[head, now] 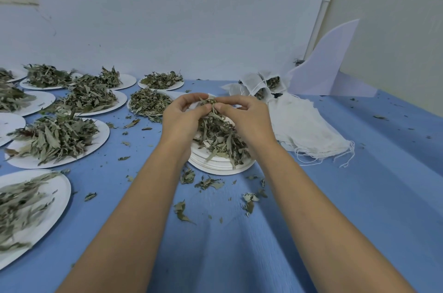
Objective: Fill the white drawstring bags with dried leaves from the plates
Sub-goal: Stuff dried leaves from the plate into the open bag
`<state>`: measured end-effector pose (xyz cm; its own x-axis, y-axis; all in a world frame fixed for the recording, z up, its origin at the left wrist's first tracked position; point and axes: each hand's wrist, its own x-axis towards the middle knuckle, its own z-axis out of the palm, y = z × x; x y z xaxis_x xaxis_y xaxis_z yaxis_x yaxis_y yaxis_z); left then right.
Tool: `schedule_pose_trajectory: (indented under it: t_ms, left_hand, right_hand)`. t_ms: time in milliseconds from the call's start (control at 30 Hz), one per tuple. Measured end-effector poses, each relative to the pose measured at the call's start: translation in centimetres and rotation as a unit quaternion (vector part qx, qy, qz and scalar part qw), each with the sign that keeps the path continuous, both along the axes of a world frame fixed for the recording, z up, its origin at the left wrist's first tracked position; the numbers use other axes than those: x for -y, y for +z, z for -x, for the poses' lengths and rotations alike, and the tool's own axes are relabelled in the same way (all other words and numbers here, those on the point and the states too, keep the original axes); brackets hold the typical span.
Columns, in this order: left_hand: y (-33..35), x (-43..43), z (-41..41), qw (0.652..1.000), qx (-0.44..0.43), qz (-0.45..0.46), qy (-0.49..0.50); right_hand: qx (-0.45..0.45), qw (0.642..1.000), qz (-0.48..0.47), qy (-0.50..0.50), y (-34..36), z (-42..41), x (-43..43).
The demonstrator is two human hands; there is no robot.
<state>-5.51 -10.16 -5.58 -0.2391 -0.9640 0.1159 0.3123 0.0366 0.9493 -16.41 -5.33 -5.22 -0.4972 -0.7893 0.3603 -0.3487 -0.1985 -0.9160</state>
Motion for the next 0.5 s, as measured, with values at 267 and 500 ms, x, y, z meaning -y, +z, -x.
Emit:
schedule_pose_trajectory:
  t_ms: [267,500]
  left_hand:
    - [0.2,0.2,-0.2,0.999,0.017,-0.005,-0.044]
    - [-0.4,-0.9,0.9,0.949,0.215,0.189,0.132]
  right_hand:
    - [0.109,0.992,-0.008,0.055,0.5,0.3,-0.2]
    - [-0.126,0.987,0.021,-0.094,-0.4,-0.1,0.3]
